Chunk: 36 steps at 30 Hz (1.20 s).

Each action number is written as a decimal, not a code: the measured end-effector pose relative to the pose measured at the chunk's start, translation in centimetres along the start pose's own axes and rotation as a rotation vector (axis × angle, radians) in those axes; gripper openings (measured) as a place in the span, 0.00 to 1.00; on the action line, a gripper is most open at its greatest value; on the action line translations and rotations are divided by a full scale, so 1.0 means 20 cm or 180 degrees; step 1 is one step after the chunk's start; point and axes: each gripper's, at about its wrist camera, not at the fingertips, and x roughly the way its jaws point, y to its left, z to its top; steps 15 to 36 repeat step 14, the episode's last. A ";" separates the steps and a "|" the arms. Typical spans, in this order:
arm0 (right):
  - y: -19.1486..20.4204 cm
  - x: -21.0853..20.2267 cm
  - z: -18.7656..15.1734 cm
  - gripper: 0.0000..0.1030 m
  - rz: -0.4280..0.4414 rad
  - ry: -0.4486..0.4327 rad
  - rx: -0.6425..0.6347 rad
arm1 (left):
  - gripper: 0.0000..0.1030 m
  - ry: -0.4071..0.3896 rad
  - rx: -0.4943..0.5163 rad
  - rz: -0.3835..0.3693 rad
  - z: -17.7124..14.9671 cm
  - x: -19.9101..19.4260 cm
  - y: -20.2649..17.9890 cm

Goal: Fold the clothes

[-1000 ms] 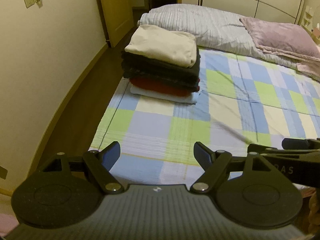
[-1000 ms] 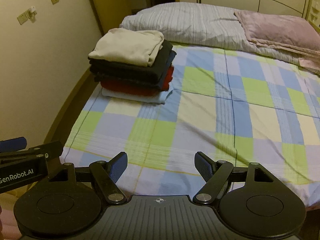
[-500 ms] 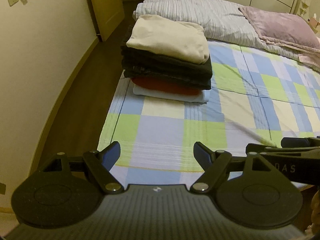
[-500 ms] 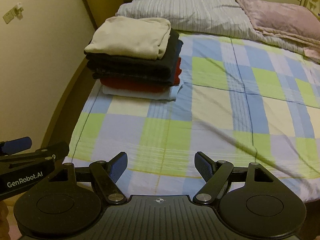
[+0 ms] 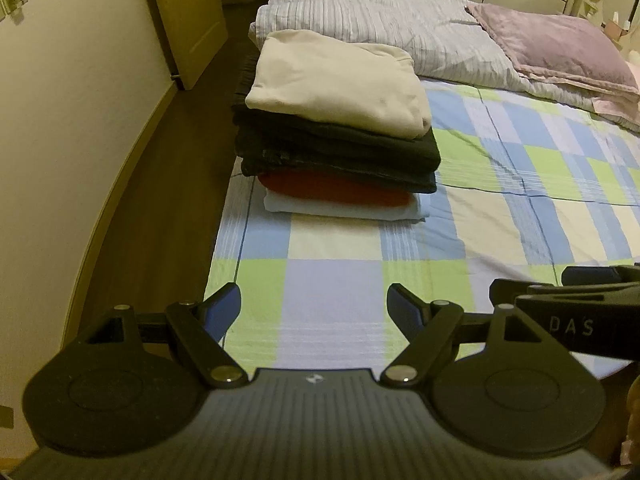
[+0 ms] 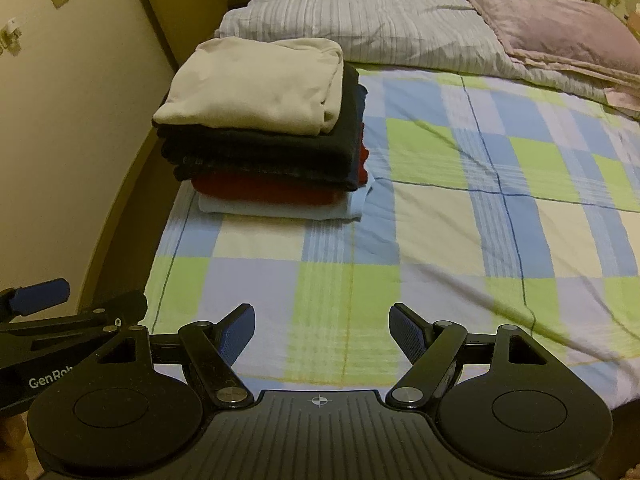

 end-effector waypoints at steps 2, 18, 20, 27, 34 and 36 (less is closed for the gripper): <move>0.02 0.03 0.01 0.75 -0.0004 -0.0002 -0.0003 | 0.75 -0.0002 0.0002 -0.0003 0.01 0.03 0.02; 0.09 0.14 0.12 0.75 0.0025 -0.0040 -0.0095 | 0.75 -0.0131 -0.0078 -0.0013 0.10 0.12 0.10; 0.09 0.14 0.12 0.75 0.0025 -0.0040 -0.0095 | 0.75 -0.0131 -0.0078 -0.0013 0.10 0.12 0.10; 0.09 0.14 0.12 0.75 0.0025 -0.0040 -0.0095 | 0.75 -0.0131 -0.0078 -0.0013 0.10 0.12 0.10; 0.09 0.14 0.12 0.75 0.0025 -0.0040 -0.0095 | 0.75 -0.0131 -0.0078 -0.0013 0.10 0.12 0.10; 0.09 0.14 0.12 0.75 0.0025 -0.0040 -0.0095 | 0.75 -0.0131 -0.0078 -0.0013 0.10 0.12 0.10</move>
